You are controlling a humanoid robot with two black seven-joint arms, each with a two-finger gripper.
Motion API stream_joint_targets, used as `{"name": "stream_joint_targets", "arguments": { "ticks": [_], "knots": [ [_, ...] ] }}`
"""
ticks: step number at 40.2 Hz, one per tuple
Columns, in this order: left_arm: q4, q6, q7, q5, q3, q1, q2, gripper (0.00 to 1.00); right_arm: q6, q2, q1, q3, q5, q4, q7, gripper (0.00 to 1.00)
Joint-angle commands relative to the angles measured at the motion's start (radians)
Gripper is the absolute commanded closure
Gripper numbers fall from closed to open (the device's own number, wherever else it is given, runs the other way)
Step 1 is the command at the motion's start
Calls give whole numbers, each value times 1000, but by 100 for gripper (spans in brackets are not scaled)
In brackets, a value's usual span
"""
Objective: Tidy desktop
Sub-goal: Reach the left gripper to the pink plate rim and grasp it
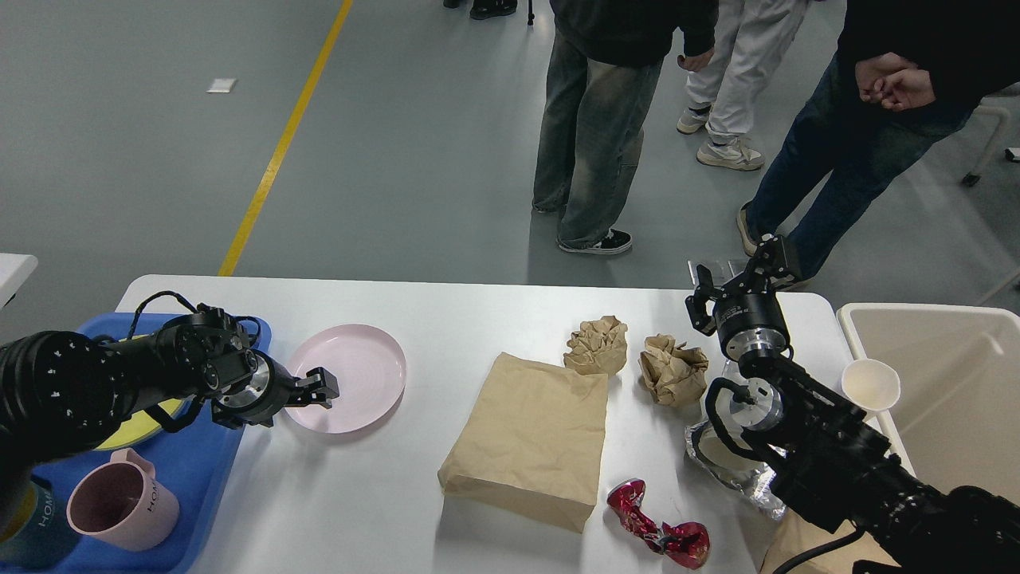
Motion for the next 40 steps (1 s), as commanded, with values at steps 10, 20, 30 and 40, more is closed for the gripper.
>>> {"name": "stream_joint_targets", "arguments": {
  "ticks": [10, 20, 30, 40],
  "knots": [
    [1, -12, 4, 0, -22, 13, -1, 24, 0, 0, 0, 0, 0, 0, 0, 0],
    [1, -15, 18, 0, -22, 17, -3, 37, 0, 0, 0, 0, 0, 0, 0, 0],
    [1, -41, 21, 4, -22, 17, -3, 46, 0, 0, 0, 0, 0, 0, 0, 0],
    [1, -86, 24, 10, -14, 17, -3, 71, 0, 0, 0, 0, 0, 0, 0, 0]
  ]
}}
